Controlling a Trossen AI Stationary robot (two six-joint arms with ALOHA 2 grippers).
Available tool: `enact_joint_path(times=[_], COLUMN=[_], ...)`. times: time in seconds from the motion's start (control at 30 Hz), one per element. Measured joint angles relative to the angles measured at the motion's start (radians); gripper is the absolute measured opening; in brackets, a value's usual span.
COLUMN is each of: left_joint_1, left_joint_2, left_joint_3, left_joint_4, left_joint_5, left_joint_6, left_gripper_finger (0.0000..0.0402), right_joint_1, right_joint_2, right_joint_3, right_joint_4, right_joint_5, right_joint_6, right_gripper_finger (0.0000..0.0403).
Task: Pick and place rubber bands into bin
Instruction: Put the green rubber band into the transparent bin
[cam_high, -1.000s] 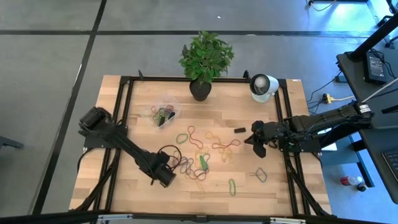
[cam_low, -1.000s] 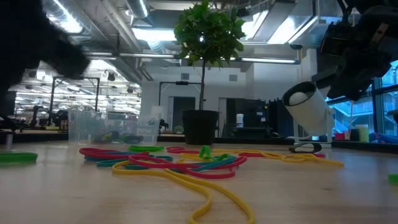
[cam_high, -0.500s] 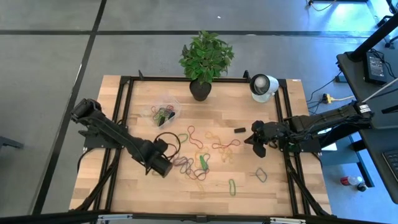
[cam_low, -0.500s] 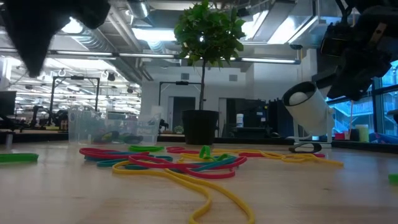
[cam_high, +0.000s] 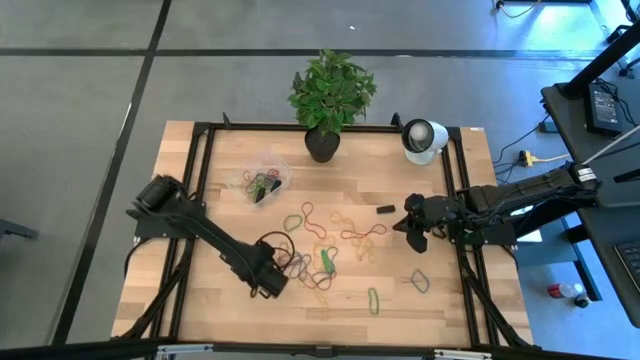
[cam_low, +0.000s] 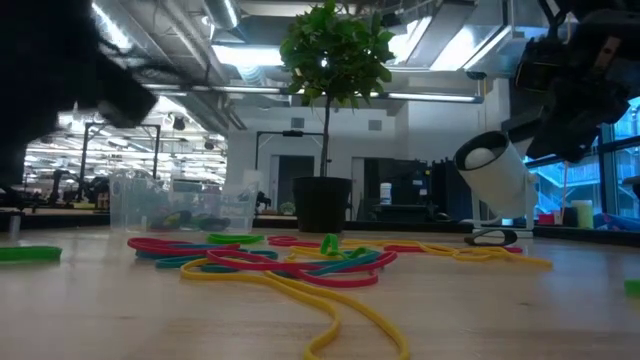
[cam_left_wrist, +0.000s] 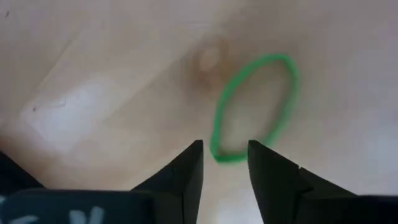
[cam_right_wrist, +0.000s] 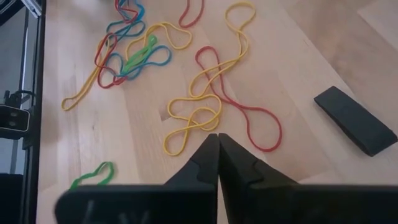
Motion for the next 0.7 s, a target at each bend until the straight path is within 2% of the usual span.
enact_joint_path(times=[0.1, 0.17, 0.3, 0.4, 0.53, 0.7], left_joint_1=[-0.001, 0.0, 0.001, 0.001, 0.003, 0.038], left_joint_2=[0.056, 0.085, 0.115, 0.095, 0.011, -0.121], left_joint_3=[0.0, 0.004, 0.005, 0.019, 0.09, 0.203], left_joint_4=[0.002, 0.001, 0.02, 0.006, -0.118, -0.311], left_joint_5=[0.006, 0.042, 0.098, 0.096, 0.008, -0.21], left_joint_6=[-0.015, -0.01, 0.02, 0.021, 0.012, -0.013], left_gripper_finger=[0.0119, 0.0103, 0.0028, 0.0006, 0.0003, 0.0002], right_joint_1=[0.0, 0.0, 0.0, 0.008, 0.025, 0.04], right_joint_2=[0.0, 0.0, 0.0, 0.0, 0.0, 0.0], right_joint_3=[0.0, 0.0, 0.0, 0.0, 0.0, 0.0], right_joint_4=[0.001, 0.002, 0.002, 0.002, 0.002, 0.002], right_joint_5=[0.0, -0.001, -0.001, -0.001, -0.003, -0.001], right_joint_6=[0.005, 0.006, 0.031, 0.05, 0.058, 0.085], right_gripper_finger=[0.0006, 0.0007, 0.0014, 0.0014, 0.0008, 0.0006])
